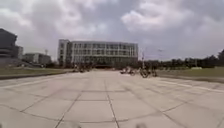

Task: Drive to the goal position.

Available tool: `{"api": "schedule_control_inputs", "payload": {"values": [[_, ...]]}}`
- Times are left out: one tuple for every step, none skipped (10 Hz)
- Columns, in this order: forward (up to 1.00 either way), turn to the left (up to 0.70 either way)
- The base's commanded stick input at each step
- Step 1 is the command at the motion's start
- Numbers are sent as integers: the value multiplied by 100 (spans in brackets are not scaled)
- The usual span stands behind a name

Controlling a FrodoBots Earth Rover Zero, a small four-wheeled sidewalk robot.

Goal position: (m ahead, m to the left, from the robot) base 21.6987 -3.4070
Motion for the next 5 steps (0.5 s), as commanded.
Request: {"api": "schedule_control_inputs", "payload": {"values": [[60,0],[60,0],[60,0],[60,0],[60,1]]}}
